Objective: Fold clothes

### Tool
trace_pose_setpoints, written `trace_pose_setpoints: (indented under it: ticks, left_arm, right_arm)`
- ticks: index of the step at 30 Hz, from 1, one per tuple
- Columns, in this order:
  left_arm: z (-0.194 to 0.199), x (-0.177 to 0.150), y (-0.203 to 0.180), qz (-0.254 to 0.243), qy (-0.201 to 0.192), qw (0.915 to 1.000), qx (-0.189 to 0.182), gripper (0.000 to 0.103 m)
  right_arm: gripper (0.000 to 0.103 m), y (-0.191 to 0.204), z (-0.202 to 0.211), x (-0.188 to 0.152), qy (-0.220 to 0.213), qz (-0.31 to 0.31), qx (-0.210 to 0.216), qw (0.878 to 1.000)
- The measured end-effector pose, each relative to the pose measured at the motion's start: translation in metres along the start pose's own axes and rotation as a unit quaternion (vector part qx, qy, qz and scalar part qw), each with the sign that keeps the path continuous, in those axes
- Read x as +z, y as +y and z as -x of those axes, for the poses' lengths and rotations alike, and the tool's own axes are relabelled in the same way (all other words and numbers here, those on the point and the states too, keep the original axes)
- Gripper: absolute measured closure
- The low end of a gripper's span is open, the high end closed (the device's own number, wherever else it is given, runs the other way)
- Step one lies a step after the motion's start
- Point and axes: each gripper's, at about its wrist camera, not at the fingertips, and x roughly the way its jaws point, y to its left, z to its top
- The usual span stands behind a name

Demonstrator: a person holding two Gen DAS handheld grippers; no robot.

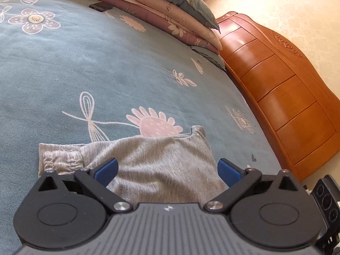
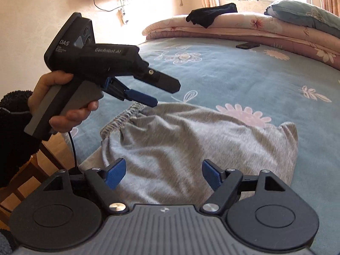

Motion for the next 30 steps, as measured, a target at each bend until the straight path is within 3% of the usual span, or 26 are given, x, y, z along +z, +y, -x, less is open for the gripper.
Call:
trace_pose_setpoints:
  ticks: [4, 7, 9, 12, 16, 19, 23, 26, 30]
  left_arm:
    - [-0.005, -0.007, 0.02, 0.026, 0.019, 0.9993, 0.017, 0.004]
    - [-0.003, -0.012, 0.037, 0.054, 0.01, 0.9984, -0.012, 0.003]
    - [0.003, -0.011, 0.031, 0.05, 0.007, 0.9987, -0.009, 0.003]
    - [0.013, -0.009, 0.018, 0.038, 0.003, 0.9993, 0.002, 0.003]
    - [0.023, -0.021, -0.005, 0.013, 0.017, 0.9995, -0.021, 0.003]
    - [0.022, -0.042, -0.015, 0.001, 0.041, 0.9991, -0.011, 0.003]
    - [0.013, -0.068, -0.008, 0.02, 0.075, 0.9969, 0.012, 0.003]
    - [0.024, -0.072, -0.019, 0.003, 0.063, 0.9977, 0.024, 0.003]
    - [0.042, -0.073, -0.045, -0.04, 0.038, 0.9983, 0.02, 0.003]
  right_arm:
    - [0.021, -0.016, -0.032, 0.013, 0.014, -0.012, 0.009, 1.0]
    - [0.02, -0.026, -0.053, 0.005, 0.047, -0.037, 0.005, 0.998]
    - [0.02, -0.026, -0.052, 0.001, 0.047, -0.036, -0.002, 0.998]
    - [0.02, -0.019, -0.029, 0.003, 0.031, -0.027, -0.014, 0.999]
    - [0.018, -0.011, 0.003, -0.005, 0.012, -0.028, -0.002, 1.0]
    - [0.018, -0.008, 0.006, -0.019, 0.03, -0.041, 0.014, 0.999]
    - [0.018, -0.007, 0.002, -0.038, 0.063, -0.066, 0.025, 0.996]
    - [0.018, -0.009, 0.006, -0.045, 0.069, -0.083, 0.009, 0.994]
    - [0.014, -0.011, 0.036, -0.039, 0.034, -0.081, -0.027, 0.996]
